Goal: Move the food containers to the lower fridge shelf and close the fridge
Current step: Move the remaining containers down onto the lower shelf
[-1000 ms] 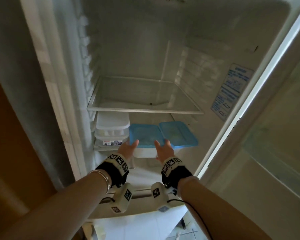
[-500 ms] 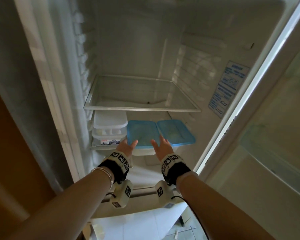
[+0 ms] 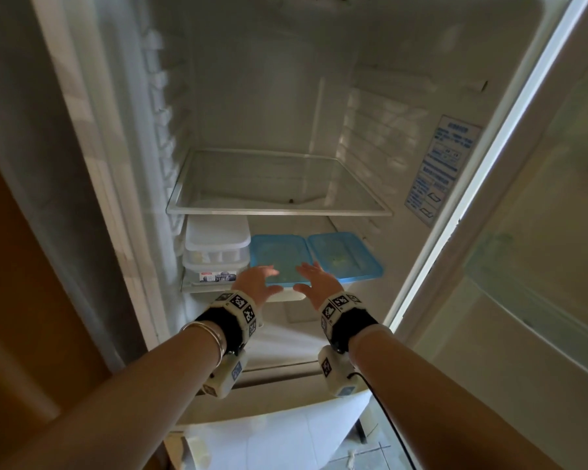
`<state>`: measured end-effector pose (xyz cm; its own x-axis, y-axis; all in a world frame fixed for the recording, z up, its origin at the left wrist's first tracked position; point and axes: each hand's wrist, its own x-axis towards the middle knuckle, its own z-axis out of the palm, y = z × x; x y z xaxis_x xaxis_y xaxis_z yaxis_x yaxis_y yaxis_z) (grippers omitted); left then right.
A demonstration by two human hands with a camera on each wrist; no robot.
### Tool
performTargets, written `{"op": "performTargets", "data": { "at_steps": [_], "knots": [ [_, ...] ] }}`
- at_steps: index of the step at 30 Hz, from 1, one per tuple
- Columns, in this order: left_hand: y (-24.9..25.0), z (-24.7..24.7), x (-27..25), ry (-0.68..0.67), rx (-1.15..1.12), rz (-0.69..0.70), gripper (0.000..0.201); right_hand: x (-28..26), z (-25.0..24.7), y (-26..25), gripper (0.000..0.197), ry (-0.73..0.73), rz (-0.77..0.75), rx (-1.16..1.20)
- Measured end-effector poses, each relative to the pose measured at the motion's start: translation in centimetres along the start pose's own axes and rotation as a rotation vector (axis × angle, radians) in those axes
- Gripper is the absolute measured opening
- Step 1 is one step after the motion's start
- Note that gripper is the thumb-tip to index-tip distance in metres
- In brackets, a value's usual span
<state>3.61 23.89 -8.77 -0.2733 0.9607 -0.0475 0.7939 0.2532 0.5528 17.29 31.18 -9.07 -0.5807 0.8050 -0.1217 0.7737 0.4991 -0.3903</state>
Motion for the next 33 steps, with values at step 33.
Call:
{"op": "performTargets", "data": {
  "at_steps": [33],
  "knots": [
    [2.0, 0.9, 5.0, 0.039, -0.025, -0.072, 0.045, 3.2, -3.2, 2.6, 0.052, 0.043, 0.037, -0.011]
  ]
}}
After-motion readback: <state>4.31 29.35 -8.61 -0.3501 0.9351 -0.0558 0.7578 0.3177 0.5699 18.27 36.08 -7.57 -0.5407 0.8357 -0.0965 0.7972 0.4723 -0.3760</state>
